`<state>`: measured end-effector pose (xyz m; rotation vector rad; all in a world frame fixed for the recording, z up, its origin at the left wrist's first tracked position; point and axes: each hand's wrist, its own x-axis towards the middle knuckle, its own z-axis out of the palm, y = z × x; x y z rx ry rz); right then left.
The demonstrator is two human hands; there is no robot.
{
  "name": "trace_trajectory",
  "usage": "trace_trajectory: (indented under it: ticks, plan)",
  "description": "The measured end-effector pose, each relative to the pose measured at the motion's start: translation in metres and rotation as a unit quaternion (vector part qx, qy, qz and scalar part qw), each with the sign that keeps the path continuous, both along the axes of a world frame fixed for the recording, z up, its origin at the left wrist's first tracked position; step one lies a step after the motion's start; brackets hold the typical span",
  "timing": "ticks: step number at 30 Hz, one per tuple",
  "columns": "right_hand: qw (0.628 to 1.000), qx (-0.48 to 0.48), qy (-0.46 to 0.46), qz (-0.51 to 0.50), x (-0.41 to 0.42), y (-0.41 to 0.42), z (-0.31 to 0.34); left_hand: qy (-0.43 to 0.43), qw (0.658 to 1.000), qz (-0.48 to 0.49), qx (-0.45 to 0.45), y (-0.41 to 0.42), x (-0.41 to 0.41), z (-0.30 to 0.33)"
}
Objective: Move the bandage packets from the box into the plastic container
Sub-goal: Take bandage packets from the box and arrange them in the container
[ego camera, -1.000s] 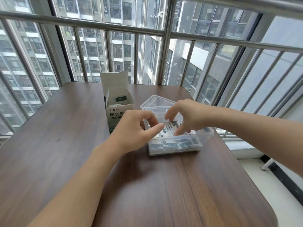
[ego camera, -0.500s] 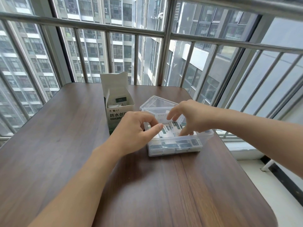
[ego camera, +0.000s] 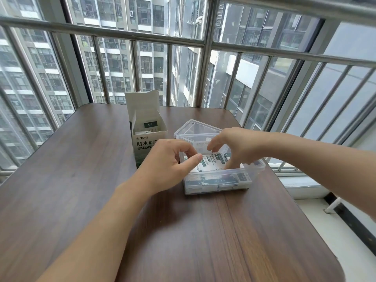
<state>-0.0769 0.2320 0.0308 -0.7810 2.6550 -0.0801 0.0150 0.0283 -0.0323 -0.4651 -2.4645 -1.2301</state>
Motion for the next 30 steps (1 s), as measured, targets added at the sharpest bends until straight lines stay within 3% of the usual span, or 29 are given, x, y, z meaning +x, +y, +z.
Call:
trace_trajectory:
  ticks: [15,22,27,30]
  plan:
    - [0.998,0.027,-0.027,0.054,0.005,-0.020,0.003,0.005,1.000,-0.010,0.002,0.001,-0.001,0.000]
    - [0.998,0.012,-0.020,0.063,0.006,-0.024,0.000,0.019,0.998,-0.004,0.053,0.003,-0.002,0.000]
    - [0.998,-0.011,-0.034,0.043,0.008,-0.023,0.014,0.110,0.990,0.042,0.082,0.000,-0.005,0.000]
    - [0.992,-0.114,0.030,0.049,0.012,-0.032,0.041,0.254,0.939,0.167,0.163,-0.010,0.003,0.014]
